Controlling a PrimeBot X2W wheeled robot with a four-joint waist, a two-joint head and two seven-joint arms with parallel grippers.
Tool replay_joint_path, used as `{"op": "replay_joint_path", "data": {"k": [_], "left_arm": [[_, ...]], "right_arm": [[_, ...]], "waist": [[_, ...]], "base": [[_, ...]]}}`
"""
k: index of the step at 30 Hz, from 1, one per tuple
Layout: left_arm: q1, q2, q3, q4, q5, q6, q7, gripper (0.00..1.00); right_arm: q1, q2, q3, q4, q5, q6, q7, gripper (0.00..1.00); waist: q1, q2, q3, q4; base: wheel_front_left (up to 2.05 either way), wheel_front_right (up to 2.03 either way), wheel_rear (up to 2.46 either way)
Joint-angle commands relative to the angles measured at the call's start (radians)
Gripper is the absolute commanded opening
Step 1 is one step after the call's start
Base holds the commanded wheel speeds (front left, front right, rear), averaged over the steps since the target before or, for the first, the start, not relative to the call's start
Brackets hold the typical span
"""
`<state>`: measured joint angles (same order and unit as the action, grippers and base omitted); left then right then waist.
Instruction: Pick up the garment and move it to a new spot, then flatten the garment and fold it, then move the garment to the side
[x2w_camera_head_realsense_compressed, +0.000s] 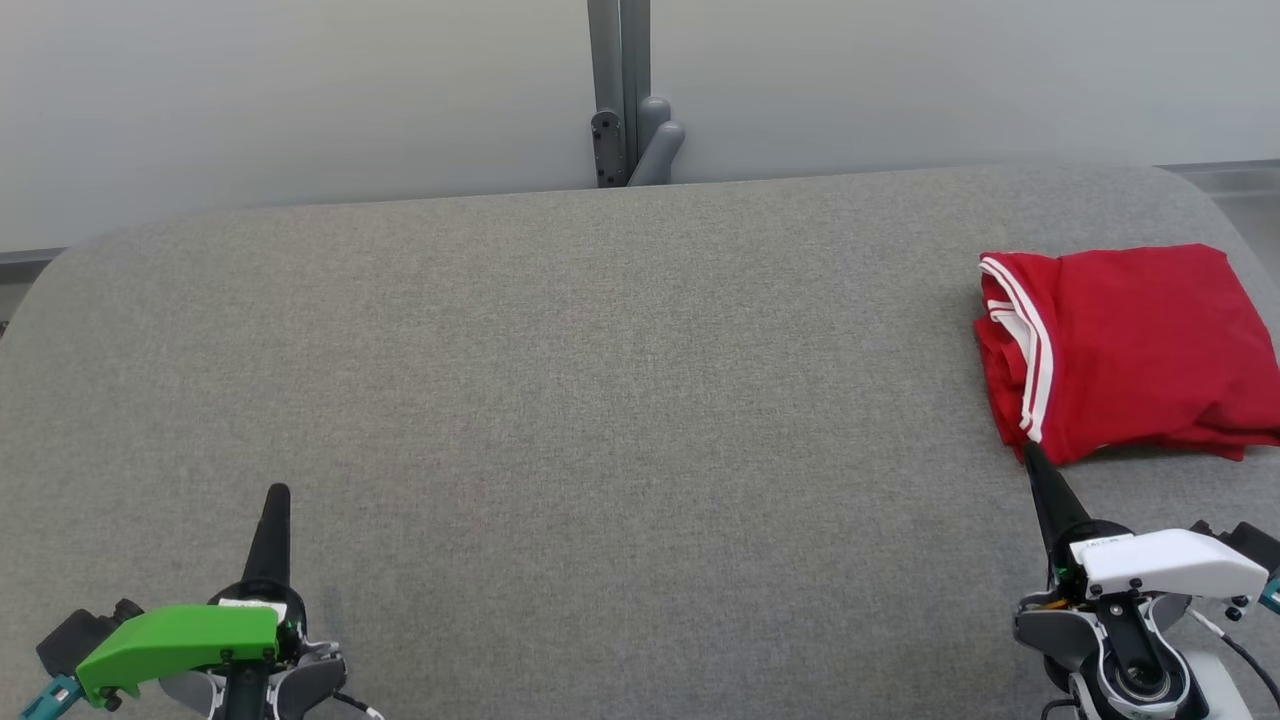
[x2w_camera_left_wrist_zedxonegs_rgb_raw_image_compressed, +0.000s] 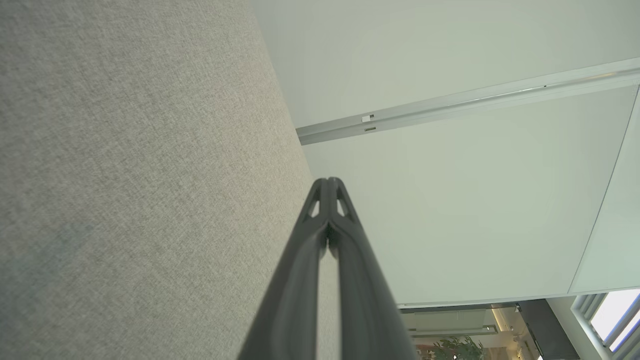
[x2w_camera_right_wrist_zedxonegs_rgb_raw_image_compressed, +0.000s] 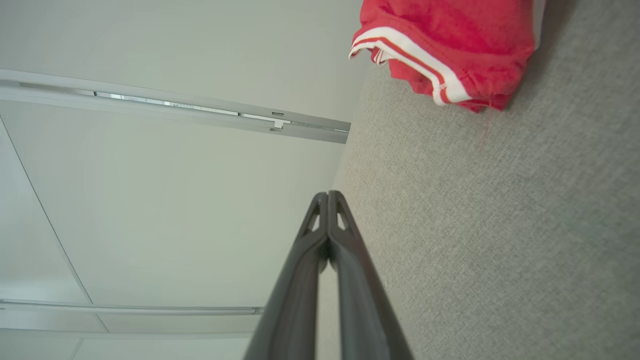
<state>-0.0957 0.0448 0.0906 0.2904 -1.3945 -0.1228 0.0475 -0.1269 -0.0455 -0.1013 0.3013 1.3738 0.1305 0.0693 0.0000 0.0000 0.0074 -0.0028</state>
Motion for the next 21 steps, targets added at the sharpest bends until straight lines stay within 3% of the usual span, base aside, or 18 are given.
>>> {"op": "replay_joint_path", "data": {"k": [1, 21], "left_arm": [[-0.022, 0.008, 0.004, -0.011, -0.022, -0.005, 0.006, 0.0], [-0.031, 0.008, 0.017, -0.028, -0.178, -0.009, 0.047, 0.0]], "right_arm": [[-0.011, -0.006, -0.004, -0.01, 0.019, 0.001, 0.006, 0.0], [-0.012, -0.007, -0.02, -0.029, 0.192, 0.0, 0.049, 0.0]], "waist": [[0.0, 0.0, 0.0, 0.0], [0.0, 0.0, -0.003, 0.002]], "base": [[0.0, 0.0, 0.0], [0.0, 0.0, 0.0]]}}
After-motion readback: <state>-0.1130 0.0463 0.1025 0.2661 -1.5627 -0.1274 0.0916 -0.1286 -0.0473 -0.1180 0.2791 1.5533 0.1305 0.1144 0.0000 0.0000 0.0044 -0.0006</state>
